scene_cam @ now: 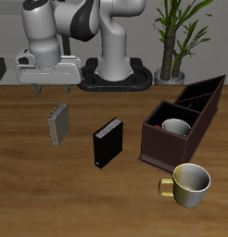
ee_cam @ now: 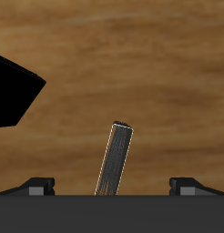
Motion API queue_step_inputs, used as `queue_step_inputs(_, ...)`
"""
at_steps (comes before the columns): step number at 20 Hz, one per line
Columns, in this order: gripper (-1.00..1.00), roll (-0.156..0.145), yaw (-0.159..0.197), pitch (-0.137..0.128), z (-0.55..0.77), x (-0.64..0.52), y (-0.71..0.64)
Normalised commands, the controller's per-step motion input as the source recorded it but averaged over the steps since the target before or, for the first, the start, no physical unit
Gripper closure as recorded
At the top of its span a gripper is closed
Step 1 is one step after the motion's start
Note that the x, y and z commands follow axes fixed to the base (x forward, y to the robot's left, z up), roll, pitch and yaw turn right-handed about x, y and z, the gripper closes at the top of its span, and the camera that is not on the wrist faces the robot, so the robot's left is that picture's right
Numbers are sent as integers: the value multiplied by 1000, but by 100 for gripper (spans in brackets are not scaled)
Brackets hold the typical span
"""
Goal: Place the red mug into the left desk caddy's right compartment and place the yellow book into the left desk caddy's back compartment
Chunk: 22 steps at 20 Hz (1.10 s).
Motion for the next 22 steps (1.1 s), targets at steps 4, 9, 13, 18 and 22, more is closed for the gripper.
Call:
queue_step_inputs(4, -100, -9, -19, 13, -238, 19, -132)
queue_step_inputs(9, -100, 1, -28, 7, -306, 70, -1)
queue_step_inputs(13, -100, 0, 17, -6, -254, 64, 116)
queue_step_inputs(18, -100, -31, 0, 15, -263, 66, -18)
queue_step_inputs(22, -100, -35, 38, 42, -261, 61, -48)
